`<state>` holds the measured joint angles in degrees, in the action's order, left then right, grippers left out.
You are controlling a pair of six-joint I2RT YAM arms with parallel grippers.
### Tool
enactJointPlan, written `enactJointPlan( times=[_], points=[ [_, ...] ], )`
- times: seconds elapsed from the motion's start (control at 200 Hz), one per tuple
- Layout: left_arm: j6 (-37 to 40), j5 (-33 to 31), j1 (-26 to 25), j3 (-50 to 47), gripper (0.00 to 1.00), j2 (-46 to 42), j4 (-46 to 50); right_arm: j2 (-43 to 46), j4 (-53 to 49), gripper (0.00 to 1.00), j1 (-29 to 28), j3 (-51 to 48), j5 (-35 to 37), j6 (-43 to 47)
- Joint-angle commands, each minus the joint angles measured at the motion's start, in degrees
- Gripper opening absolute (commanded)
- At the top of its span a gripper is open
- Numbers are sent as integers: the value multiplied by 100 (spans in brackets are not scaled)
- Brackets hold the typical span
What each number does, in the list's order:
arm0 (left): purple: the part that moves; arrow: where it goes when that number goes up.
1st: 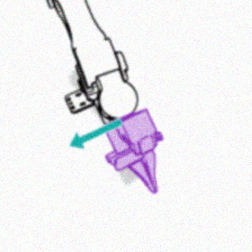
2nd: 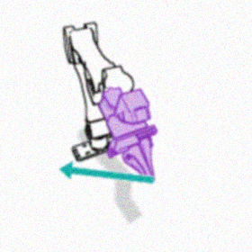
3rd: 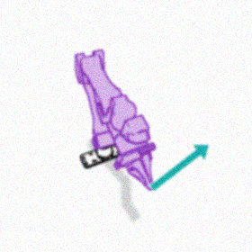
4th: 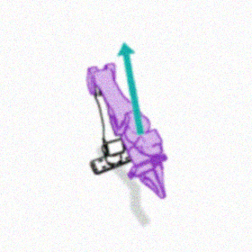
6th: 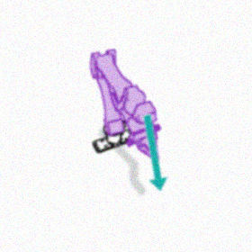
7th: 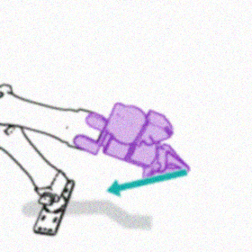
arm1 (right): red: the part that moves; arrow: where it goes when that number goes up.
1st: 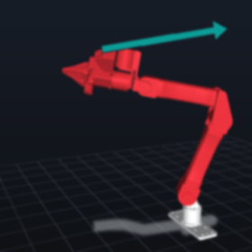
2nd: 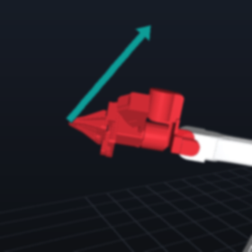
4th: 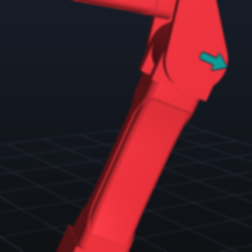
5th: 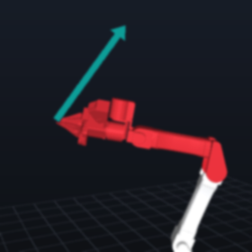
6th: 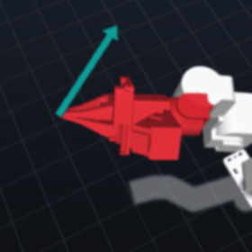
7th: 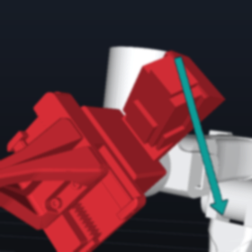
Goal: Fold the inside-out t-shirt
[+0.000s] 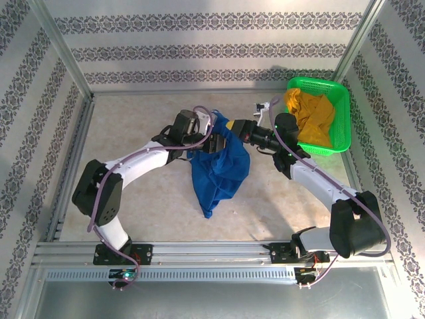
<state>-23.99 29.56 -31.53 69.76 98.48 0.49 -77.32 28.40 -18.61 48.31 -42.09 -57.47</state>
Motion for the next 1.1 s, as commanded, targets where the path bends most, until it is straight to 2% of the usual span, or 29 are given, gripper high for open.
enactJointPlan(
  times=[0.0, 0.04, 0.21, 0.275, 0.305, 0.36, 0.385, 0.43, 0.465, 0.65, 0.789, 1.094],
  points=[
    [172, -51, -14, 185, 10, 7, 151, 287, 155, 0, 85, -77, -107, 65],
    [156, 35, 25, 123, 0, -127, 94, 350, 148, 0, 183, -225, -20, 59],
    [-115, 515, 257, -528, 0, -1076, -287, 272, 36, 0, 550, -616, 494, 223],
    [-401, 1038, 347, -780, 0, -1375, -631, 93, 48, 0, 587, -624, 668, 270],
    [-622, 1351, 389, -855, 11, -1447, -862, -18, 146, 0, 599, -586, 655, 259],
    [-971, 1634, 419, -959, 41, -1551, -1160, -201, 327, 0, 583, -454, 481, 210],
    [-1106, 1653, 427, -1020, 52, -1585, -1286, -269, 364, 0, 576, -367, 389, 212],
    [-1203, 1538, 445, -1076, 63, -1627, -1358, -339, 376, 0, 556, -201, 199, 263],
    [-1184, 1412, 462, -1091, 66, -1634, -1367, -374, 368, 0, 534, -81, 31, 331],
    [-585, 644, 559, -519, 69, -1250, -559, -410, 308, 0, 483, 405, -808, 537],
    [-128, 585, 560, -13, 69, -882, -136, -424, 187, 0, 371, 688, -1200, 566],
    [283, 225, 551, 115, 69, -637, 208, -463, 99, 0, 122, 930, -1333, 548]
  ],
)
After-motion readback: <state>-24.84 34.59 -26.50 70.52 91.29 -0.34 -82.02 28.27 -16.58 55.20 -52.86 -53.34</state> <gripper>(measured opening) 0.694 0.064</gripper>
